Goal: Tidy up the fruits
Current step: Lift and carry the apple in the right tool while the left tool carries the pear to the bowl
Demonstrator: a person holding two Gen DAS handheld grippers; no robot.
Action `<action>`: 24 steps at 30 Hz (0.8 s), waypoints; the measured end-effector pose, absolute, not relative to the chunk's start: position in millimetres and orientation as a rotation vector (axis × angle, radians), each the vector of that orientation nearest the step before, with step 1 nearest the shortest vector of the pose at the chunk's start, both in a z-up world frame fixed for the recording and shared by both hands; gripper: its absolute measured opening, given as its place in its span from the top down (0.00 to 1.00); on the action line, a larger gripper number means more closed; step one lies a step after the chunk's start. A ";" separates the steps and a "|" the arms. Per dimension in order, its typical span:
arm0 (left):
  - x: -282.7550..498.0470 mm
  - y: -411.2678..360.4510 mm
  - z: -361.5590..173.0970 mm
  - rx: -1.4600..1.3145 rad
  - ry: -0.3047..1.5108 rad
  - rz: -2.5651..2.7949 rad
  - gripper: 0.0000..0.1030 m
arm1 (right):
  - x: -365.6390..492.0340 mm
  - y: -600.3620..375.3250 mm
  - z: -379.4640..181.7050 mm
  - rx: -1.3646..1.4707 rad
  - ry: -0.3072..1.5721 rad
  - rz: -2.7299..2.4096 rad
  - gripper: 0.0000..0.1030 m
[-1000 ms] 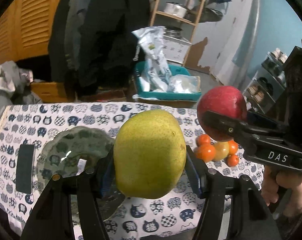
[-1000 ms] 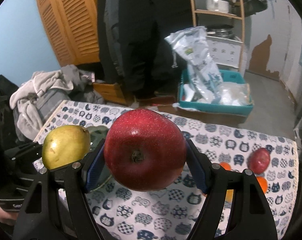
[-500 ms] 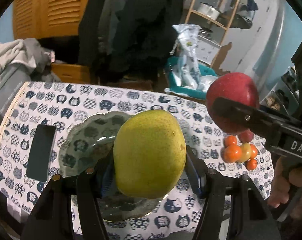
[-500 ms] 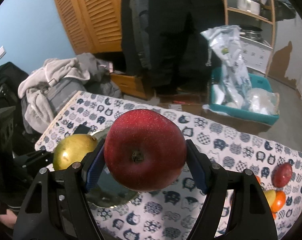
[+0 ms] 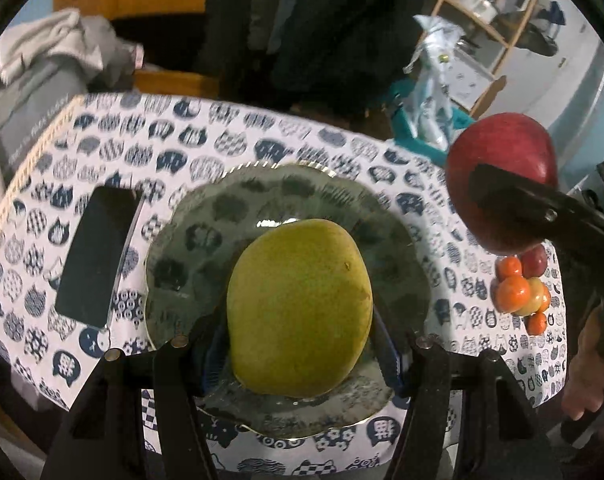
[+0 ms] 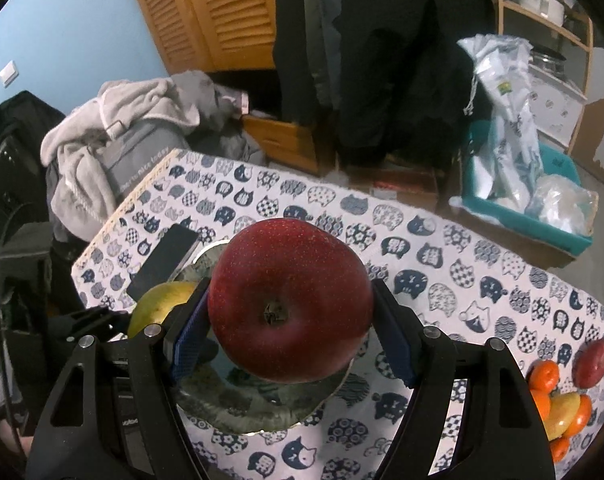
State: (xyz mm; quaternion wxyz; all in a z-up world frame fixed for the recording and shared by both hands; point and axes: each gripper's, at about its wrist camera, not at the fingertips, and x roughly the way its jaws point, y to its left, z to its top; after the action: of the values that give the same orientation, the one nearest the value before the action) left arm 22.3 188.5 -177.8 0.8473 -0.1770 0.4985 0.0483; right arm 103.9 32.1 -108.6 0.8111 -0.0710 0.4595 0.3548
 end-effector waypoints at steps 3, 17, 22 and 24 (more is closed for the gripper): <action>21.4 192.1 -189.5 -0.371 1.082 0.121 0.38 | 104.9 37.8 -121.1 -0.161 1.011 0.764 0.26; 21.5 192.5 -242.3 -0.425 1.248 0.142 0.38 | 100.3 44.9 -164.2 -0.183 1.127 0.776 0.26; 20.6 192.3 -246.1 -0.416 1.259 0.151 0.38 | 94.5 48.6 -181.9 -0.200 1.172 0.794 0.26; 19.2 190.2 -247.1 -0.409 1.263 0.152 0.38 | 92.1 51.2 -188.9 -0.214 1.186 0.798 0.26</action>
State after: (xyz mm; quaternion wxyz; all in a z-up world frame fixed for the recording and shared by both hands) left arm 19.2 190.2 -247.1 0.7851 -0.1896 0.5854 0.0706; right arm 92.1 51.2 -188.9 0.7500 -0.0981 0.5427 0.3652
